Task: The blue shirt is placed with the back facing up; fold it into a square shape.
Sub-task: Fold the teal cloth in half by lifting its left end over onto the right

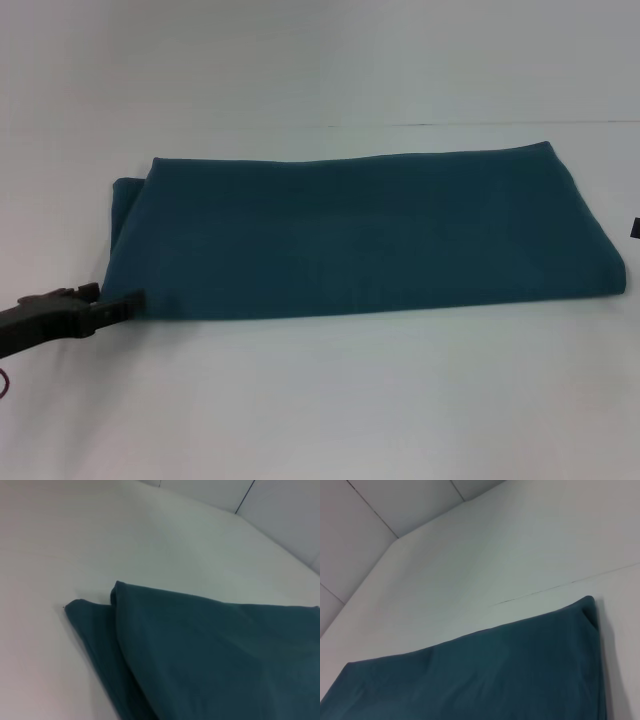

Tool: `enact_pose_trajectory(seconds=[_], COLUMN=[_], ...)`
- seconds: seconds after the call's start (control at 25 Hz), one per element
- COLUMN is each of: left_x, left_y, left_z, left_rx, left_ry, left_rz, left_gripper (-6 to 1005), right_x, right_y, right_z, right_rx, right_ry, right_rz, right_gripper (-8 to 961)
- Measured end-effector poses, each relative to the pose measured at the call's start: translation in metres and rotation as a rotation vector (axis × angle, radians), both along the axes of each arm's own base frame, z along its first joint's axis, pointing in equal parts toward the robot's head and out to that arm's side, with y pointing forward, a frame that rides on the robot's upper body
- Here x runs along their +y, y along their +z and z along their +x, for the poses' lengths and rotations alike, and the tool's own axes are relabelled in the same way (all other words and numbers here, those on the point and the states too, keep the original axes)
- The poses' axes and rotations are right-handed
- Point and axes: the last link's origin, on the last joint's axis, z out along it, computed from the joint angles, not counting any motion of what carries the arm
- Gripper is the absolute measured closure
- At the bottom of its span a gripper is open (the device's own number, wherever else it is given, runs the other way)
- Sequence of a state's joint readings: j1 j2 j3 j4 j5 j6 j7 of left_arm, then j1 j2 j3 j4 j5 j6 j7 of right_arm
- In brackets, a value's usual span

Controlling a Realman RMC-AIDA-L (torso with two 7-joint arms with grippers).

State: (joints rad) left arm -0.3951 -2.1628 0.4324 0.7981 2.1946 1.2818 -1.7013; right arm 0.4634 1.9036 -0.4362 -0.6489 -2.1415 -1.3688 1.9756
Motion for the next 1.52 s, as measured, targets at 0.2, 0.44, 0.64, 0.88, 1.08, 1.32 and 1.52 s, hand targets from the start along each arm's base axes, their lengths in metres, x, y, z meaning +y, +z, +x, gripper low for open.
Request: enact_pose_trajectory(seconds=[0.2, 0.44, 0.64, 0.88, 1.08, 1.32, 1.52], left_x=[0.0025, 0.0017, 0.0020, 0.0027, 0.0035, 0.0038, 0.0041], left_y=[-0.0011, -0.0022, -0.0033, -0.0030, -0.0029, -0.0026, -0.0024], left_z=[-0.0003, 0.0007, 0.0017, 0.0015, 0.0019, 0.0018, 0.0019], left_rx=[0.013, 0.011, 0.020, 0.022, 0.025, 0.027, 0.028], left_ry=[0.005, -0.001, -0.010, -0.006, -0.007, -0.008, -0.008], left_rz=[0.000, -0.010, -0.018, -0.017, -0.016, -0.015, -0.014], left_gripper=[153, 158, 162, 435, 641, 856, 934], right_x=[0.0013, 0.0021, 0.0025, 0.0024, 0.0022, 0.0013, -0.0010], right_y=[-0.0004, -0.0001, 0.0004, -0.0003, -0.0016, -0.0019, -0.0039], right_z=[-0.0004, 0.0005, 0.0016, 0.0018, 0.0016, 0.0023, 0.0047], right_rx=[-0.001, -0.005, -0.009, -0.012, -0.012, -0.014, -0.025], right_ry=[-0.001, -0.006, -0.012, -0.012, -0.011, -0.012, -0.019], right_rz=[0.005, 0.011, 0.017, 0.014, 0.012, 0.011, -0.003], right_gripper=[239, 247, 254, 263, 270, 278, 286])
